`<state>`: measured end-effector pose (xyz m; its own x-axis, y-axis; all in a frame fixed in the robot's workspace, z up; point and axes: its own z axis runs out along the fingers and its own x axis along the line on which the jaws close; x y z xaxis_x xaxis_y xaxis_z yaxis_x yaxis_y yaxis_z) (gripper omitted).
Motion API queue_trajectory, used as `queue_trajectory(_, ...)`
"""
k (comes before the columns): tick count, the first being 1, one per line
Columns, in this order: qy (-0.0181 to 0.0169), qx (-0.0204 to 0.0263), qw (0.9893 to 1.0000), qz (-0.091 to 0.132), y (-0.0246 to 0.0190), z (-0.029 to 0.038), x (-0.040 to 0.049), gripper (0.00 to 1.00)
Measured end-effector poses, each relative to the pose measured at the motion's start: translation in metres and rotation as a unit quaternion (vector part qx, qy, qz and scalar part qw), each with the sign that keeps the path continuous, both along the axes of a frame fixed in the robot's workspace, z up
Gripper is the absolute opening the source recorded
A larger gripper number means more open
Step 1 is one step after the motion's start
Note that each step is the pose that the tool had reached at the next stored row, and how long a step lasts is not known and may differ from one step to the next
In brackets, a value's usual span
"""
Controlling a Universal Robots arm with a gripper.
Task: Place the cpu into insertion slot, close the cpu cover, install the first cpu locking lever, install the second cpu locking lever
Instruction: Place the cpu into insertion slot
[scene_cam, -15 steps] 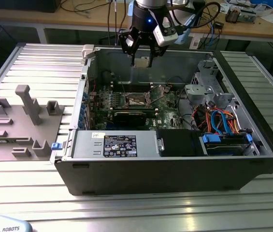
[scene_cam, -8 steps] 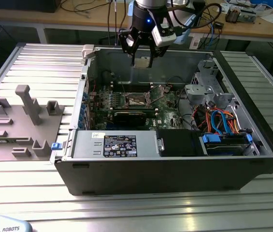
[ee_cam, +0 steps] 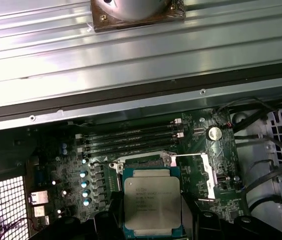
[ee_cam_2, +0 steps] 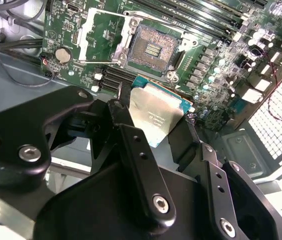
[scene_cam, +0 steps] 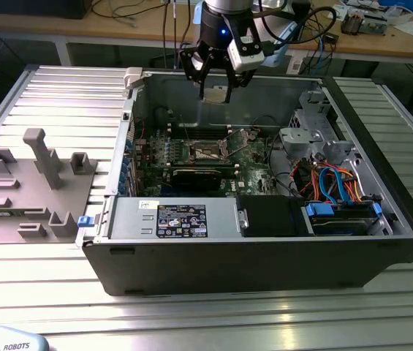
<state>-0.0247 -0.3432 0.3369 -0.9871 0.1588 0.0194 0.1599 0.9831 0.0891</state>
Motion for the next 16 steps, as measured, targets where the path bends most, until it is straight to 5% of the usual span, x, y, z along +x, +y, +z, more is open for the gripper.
queue_trajectory(16,0.0000,0.0001,0.9999,-0.015,0.0000,-0.0003,0.0000,0.54)
